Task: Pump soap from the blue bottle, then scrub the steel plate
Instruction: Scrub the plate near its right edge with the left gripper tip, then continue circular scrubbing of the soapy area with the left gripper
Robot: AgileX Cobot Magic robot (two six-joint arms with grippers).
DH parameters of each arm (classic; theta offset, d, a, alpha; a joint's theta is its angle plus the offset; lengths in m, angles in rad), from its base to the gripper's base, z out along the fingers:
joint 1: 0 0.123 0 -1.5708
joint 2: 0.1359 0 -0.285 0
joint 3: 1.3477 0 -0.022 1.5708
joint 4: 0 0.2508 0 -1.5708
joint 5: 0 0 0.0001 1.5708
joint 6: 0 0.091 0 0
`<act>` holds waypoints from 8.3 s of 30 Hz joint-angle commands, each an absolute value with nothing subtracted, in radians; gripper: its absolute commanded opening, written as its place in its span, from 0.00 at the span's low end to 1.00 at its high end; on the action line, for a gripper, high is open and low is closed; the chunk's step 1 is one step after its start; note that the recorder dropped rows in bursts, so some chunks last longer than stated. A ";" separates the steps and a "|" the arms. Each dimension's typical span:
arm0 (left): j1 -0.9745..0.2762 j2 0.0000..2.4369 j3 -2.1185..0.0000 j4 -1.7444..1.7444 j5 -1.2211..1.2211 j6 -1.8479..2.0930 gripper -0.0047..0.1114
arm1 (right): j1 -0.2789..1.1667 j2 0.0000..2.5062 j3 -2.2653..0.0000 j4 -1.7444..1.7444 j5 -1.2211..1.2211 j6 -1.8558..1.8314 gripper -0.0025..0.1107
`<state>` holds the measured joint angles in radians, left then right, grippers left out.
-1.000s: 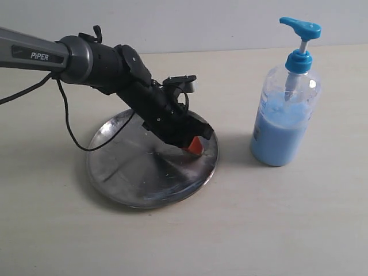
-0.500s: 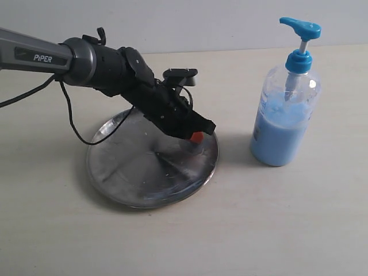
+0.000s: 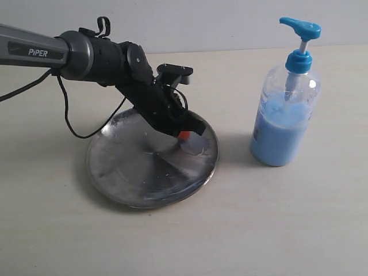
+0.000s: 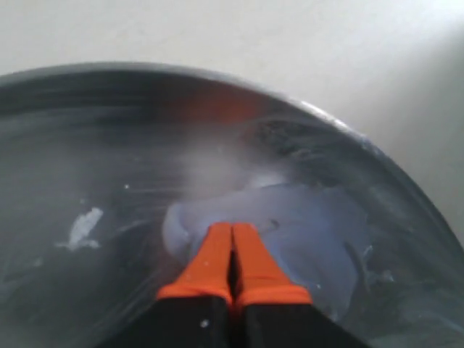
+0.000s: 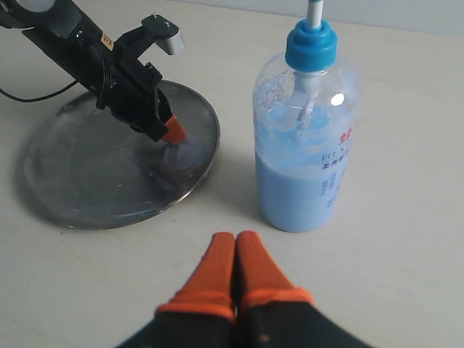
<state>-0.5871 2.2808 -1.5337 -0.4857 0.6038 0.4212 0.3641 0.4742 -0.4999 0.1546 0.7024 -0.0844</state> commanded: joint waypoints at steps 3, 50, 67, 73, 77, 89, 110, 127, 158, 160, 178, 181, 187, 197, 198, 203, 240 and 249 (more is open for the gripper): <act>-0.598 2.317 -1.514 -0.472 0.800 0.403 0.04 | 0.361 0.466 -0.504 0.156 0.685 -0.090 0.02; -0.657 2.317 -1.514 -0.451 0.708 0.363 0.04 | 0.361 0.466 -0.504 0.168 0.686 -0.090 0.02; -0.662 2.317 -1.514 -0.313 0.619 0.199 0.04 | 0.361 0.466 -0.504 0.168 0.686 -0.090 0.02; -0.680 2.317 -1.514 -0.388 0.704 0.203 0.04 | 0.361 0.466 -0.504 0.168 0.686 -0.090 0.02; -0.686 2.317 -1.514 -0.416 0.727 0.225 0.04 | 0.361 0.466 -0.504 0.168 0.696 -0.090 0.02; -0.685 2.317 -1.514 -0.364 0.520 0.284 0.04 | 0.361 0.466 -0.504 0.168 0.701 -0.090 0.02; -0.640 2.317 -1.514 -0.297 0.735 0.272 0.04 | 0.361 0.466 -0.504 0.173 0.701 -0.090 0.02; -0.640 2.317 -1.514 -0.458 0.811 0.339 0.04 | 0.361 0.466 -0.504 0.172 0.703 -0.090 0.02; -0.638 2.317 -1.514 -0.194 0.686 0.175 0.04 | 0.361 0.466 -0.504 0.172 0.705 -0.090 0.02; -0.640 2.317 -1.514 -0.196 0.702 0.175 0.04 | 0.361 0.466 -0.504 0.172 0.705 -0.090 0.02; -0.710 2.317 -1.514 -0.354 0.703 0.245 0.04 | 0.361 0.466 -0.504 0.175 0.705 -0.090 0.02; -0.712 2.317 -1.514 -0.404 0.703 0.260 0.04 | 0.361 0.466 -0.504 0.175 0.705 -0.090 0.02; -0.714 2.317 -1.514 -0.452 0.708 0.289 0.04 | 0.361 0.466 -0.504 0.175 0.705 -0.090 0.02; -0.714 2.317 -1.514 -0.388 0.570 0.287 0.04 | 0.361 0.466 -0.504 0.176 0.705 -0.090 0.02; -0.714 2.317 -1.514 -0.379 0.559 0.284 0.04 | 0.361 0.466 -0.504 0.176 0.705 -0.090 0.02; -0.701 2.317 -1.514 -0.361 0.535 0.284 0.04 | 0.361 0.466 -0.504 0.176 0.705 -0.090 0.02; -0.580 2.317 -1.514 -0.475 0.753 0.366 0.04 | 0.361 0.466 -0.504 0.176 0.708 -0.090 0.02; -0.580 2.317 -1.514 -0.472 0.622 0.361 0.04 | 0.361 0.466 -0.504 0.176 0.708 -0.090 0.02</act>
<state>-0.5763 2.2764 -1.5378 -0.5199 0.6118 0.3595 0.3641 0.4742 -0.4999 0.1698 0.7100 -0.0844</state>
